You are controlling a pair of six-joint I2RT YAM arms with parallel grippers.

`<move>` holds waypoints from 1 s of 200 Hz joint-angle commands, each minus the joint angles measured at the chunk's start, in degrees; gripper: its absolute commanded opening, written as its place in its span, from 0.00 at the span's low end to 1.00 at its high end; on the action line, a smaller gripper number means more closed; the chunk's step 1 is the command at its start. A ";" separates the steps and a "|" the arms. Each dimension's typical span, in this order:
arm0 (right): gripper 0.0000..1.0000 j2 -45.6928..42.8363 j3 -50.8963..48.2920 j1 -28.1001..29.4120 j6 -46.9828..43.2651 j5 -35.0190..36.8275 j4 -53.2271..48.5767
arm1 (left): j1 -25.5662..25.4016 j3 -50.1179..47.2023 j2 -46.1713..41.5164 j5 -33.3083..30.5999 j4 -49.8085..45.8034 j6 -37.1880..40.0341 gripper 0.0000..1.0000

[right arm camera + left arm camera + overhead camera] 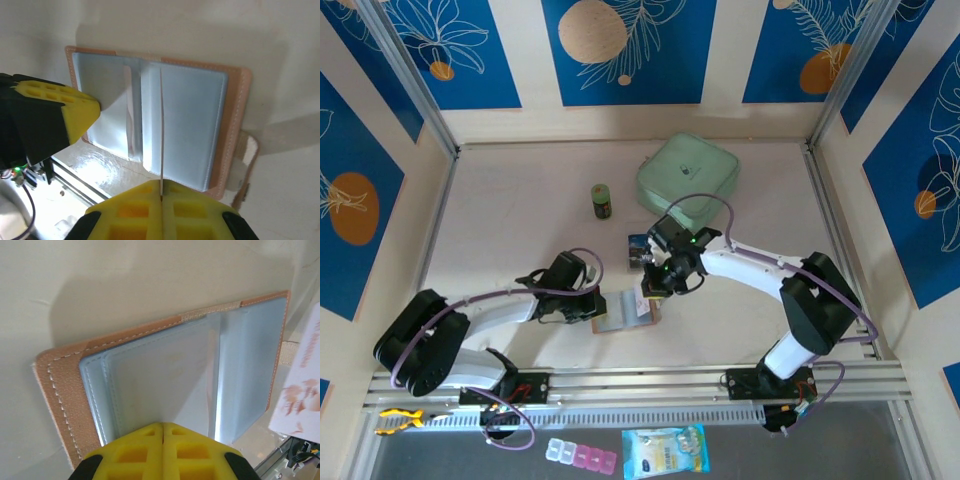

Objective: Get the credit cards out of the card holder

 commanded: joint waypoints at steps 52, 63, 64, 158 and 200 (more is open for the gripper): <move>0.05 -1.22 8.05 -4.92 -29.98 6.86 -13.83 | -0.30 2.08 1.57 -1.08 -2.81 2.06 0.04; 0.04 -0.55 9.53 -5.69 -34.93 6.70 -15.22 | -0.33 2.39 1.15 -1.08 -3.11 2.06 0.04; 0.04 -0.49 9.70 -5.69 -35.44 6.73 -15.32 | -0.30 2.37 1.08 -1.08 -3.22 2.06 0.05; 0.00 9.14 25.30 -7.37 -70.70 15.06 -22.18 | -0.35 2.06 -2.62 -3.01 -4.85 2.00 0.10; 0.00 15.21 34.89 -8.78 -75.85 11.77 -24.47 | -0.35 2.20 -4.46 -4.00 -6.68 1.79 0.12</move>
